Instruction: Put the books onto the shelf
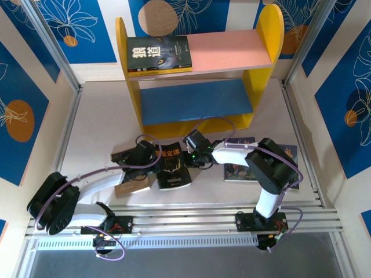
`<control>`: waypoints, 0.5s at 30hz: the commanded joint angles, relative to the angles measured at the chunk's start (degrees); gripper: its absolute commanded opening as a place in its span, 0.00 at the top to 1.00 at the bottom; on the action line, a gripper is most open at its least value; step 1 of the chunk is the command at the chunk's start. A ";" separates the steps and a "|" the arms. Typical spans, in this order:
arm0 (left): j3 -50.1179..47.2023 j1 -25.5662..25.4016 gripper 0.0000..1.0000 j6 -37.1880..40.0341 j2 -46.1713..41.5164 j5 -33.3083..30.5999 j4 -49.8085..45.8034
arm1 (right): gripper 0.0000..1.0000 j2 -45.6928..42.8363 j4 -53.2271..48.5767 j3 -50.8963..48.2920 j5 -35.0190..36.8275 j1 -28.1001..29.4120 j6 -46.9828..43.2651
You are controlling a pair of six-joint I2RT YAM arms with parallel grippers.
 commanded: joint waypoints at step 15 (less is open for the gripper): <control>-0.34 -1.36 0.63 -0.78 -3.09 10.35 10.11 | 0.88 4.86 3.49 -5.44 -5.96 0.94 1.05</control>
